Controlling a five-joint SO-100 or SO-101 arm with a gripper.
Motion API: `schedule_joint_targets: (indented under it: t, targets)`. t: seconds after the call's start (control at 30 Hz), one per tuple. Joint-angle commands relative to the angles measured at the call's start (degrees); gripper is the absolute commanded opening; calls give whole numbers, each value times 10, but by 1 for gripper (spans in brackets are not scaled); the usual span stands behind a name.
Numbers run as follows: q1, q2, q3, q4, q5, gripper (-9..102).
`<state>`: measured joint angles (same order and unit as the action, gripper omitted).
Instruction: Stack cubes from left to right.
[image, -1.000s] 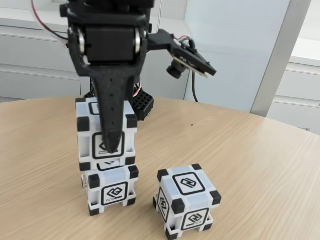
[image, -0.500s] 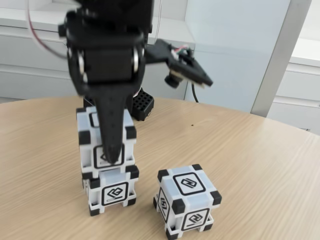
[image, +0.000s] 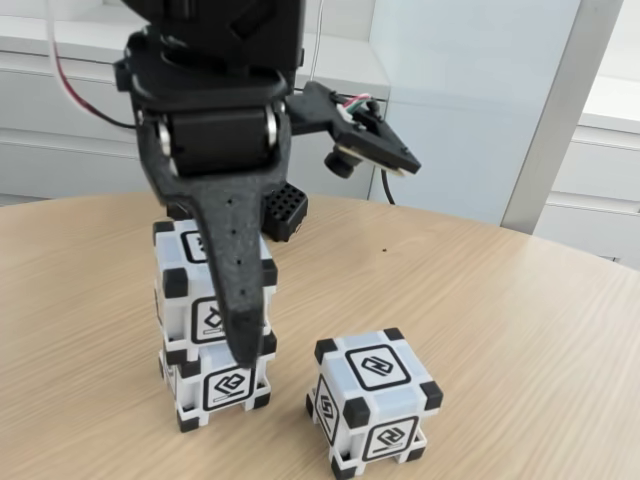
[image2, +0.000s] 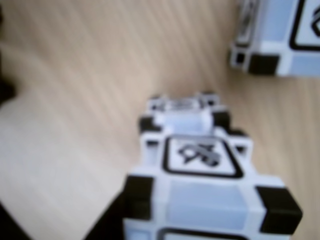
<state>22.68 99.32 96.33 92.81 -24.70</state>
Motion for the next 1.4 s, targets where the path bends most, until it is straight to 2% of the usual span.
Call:
schedule_joint_targets:
  t: [0.0, 0.23, 0.5, 0.63, 0.93, 1.17, 1.37]
  targets:
    - [-3, 34, -18, -4, -12, 47]
    - [-8, 145, -18, 3, -41, 53]
    - [-122, 217, -16, 4, -26, 54]
    - [-153, 221, -16, -2, 9, 54]
    - [-154, 192, -17, -10, 83, 53]
    - [-154, 173, -7, -112, 164, 50]
    - [-155, 152, -3, -121, 208, 50]
